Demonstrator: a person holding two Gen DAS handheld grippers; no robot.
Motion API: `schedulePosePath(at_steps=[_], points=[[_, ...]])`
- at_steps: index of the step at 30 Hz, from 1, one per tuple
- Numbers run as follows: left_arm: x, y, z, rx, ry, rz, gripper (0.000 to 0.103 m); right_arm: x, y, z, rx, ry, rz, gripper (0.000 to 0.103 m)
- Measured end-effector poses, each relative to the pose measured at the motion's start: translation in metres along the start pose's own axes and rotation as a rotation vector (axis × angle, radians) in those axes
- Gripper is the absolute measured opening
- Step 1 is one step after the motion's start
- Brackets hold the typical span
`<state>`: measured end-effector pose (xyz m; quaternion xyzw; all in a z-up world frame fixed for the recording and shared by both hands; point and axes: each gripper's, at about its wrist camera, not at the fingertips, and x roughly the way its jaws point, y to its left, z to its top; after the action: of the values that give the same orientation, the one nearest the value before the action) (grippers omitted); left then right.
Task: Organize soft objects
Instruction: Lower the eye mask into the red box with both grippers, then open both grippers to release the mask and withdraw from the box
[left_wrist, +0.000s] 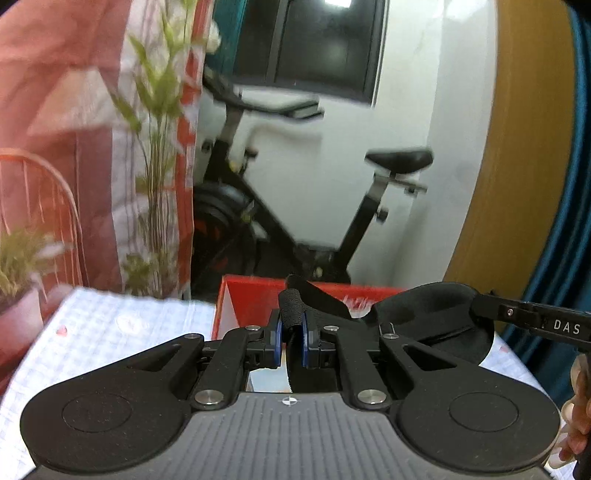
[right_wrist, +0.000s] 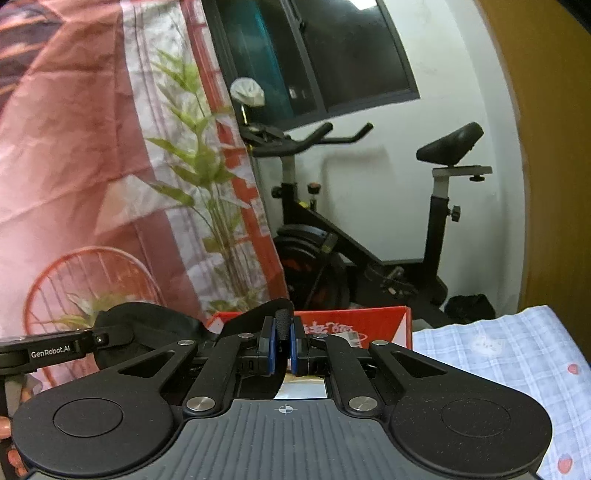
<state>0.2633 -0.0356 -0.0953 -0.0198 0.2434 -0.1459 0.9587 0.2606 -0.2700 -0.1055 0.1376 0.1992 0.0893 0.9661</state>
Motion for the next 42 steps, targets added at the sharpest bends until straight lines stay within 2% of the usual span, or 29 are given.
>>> schedulePosePath(at_steps=[5, 11, 15, 21, 29, 30, 32, 33, 34, 35, 38, 39, 40, 42], points=[[0.037, 0.008, -0.010, -0.014, 0.156, -0.009, 0.011, 0.039, -0.003, -0.011, -0.014, 0.128, -0.044, 0.007], [0.061, 0.007, -0.025, 0.025, 0.266, -0.023, 0.011, 0.071, -0.007, -0.036, -0.009, 0.260, -0.077, 0.007], [0.071, 0.005, -0.028, 0.047, 0.300, -0.036, 0.011, 0.085, -0.006, -0.048, -0.013, 0.314, -0.097, 0.007], [0.082, 0.007, -0.031, 0.054, 0.335, -0.035, 0.011, 0.091, -0.007, -0.053, -0.008, 0.335, -0.101, 0.007], [0.077, 0.004, -0.027, 0.090, 0.324, -0.030, 0.012, 0.088, -0.015, -0.055, -0.003, 0.335, -0.120, 0.008], [0.076, 0.004, -0.026, 0.092, 0.320, -0.036, 0.015, 0.086, -0.015, -0.054, -0.005, 0.326, -0.122, 0.008], [0.072, 0.002, -0.024, 0.104, 0.308, -0.040, 0.030, 0.083, -0.014, -0.052, -0.023, 0.307, -0.140, 0.014], [0.069, 0.002, -0.023, 0.113, 0.297, -0.036, 0.047, 0.080, -0.013, -0.051, -0.034, 0.297, -0.148, 0.018], [0.066, 0.001, -0.022, 0.119, 0.284, -0.034, 0.061, 0.078, -0.013, -0.050, -0.043, 0.287, -0.151, 0.022], [0.063, 0.001, -0.020, 0.123, 0.268, -0.039, 0.065, 0.075, -0.013, -0.048, -0.051, 0.276, -0.153, 0.023], [0.054, 0.001, -0.016, 0.126, 0.245, -0.054, 0.085, 0.065, -0.011, -0.044, -0.070, 0.244, -0.164, 0.040], [0.051, 0.001, -0.015, 0.123, 0.240, -0.054, 0.094, 0.062, -0.011, -0.043, -0.074, 0.234, -0.166, 0.051], [0.047, 0.001, -0.014, 0.120, 0.230, -0.056, 0.096, 0.058, -0.011, -0.042, -0.074, 0.221, -0.165, 0.058], [0.040, 0.001, -0.012, 0.119, 0.215, -0.056, 0.097, 0.051, -0.011, -0.038, -0.068, 0.202, -0.159, 0.066]])
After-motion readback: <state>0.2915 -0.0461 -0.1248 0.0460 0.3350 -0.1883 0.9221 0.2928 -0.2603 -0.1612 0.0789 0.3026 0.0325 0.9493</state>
